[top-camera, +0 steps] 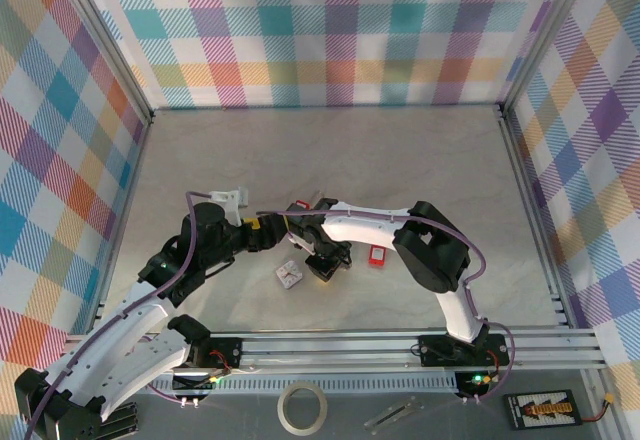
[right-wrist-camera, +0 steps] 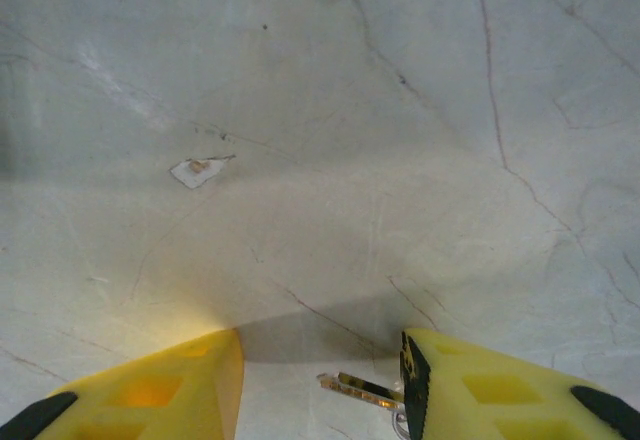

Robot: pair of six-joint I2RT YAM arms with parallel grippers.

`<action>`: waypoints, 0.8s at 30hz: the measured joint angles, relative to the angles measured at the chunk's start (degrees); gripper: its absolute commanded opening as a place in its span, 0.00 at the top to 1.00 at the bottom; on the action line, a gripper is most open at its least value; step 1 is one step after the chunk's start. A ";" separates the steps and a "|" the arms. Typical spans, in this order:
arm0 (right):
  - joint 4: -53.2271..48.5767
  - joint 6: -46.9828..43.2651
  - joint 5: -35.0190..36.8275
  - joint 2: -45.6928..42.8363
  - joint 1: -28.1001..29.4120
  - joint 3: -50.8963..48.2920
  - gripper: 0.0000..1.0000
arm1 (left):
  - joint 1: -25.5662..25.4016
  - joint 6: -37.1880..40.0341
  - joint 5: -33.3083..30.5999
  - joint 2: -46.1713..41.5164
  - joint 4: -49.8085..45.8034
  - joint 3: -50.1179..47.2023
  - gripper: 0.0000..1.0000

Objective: Unlock with the key

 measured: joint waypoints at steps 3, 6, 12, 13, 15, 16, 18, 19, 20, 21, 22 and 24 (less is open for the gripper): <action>0.79 0.02 -0.63 -0.55 -0.39 -0.83 0.57 | 0.00 -0.02 0.00 0.00 0.02 0.00 0.11; 1.64 0.02 -1.55 -1.11 -1.09 -1.66 0.57 | 0.00 -0.04 0.00 0.02 0.04 0.00 0.12; 1.88 -0.04 -2.38 -1.31 -2.43 -1.92 0.59 | 0.00 -0.11 0.02 0.09 0.17 -0.20 0.12; 1.88 -0.02 -2.47 -1.33 -2.62 -1.95 0.59 | 0.00 -0.11 0.04 0.11 0.22 -0.28 0.13; 2.05 -0.04 -2.67 -1.51 -3.13 -2.16 0.61 | 0.00 -0.11 0.04 0.28 0.37 -0.37 0.13; 2.12 -0.09 -2.67 -1.62 -3.39 -2.29 0.61 | 0.02 -0.13 0.04 0.33 0.55 -0.39 0.13; 2.32 -0.28 -2.84 -1.75 -4.02 -2.58 0.63 | 0.00 -0.17 0.04 0.33 0.98 -0.39 0.13; 2.34 -0.44 -2.89 -1.79 -4.28 -2.62 0.64 | 0.00 -0.24 0.04 0.33 1.16 -0.39 0.13; 2.34 -0.48 -2.91 -1.84 -4.57 -2.67 0.65 | 0.00 -0.28 0.04 0.33 1.27 -0.39 0.13; 2.32 -0.66 -2.89 -1.86 -4.79 -2.67 0.66 | 0.00 -0.28 0.04 0.33 1.29 -0.39 0.13; 2.32 -0.83 -2.91 -1.86 -4.96 -2.69 0.67 | 0.00 -0.28 0.04 0.35 1.31 -0.39 0.13; 2.51 -0.96 -2.89 -2.08 -5.20 -2.97 0.69 | 0.00 -0.31 0.04 0.46 1.38 -0.39 0.13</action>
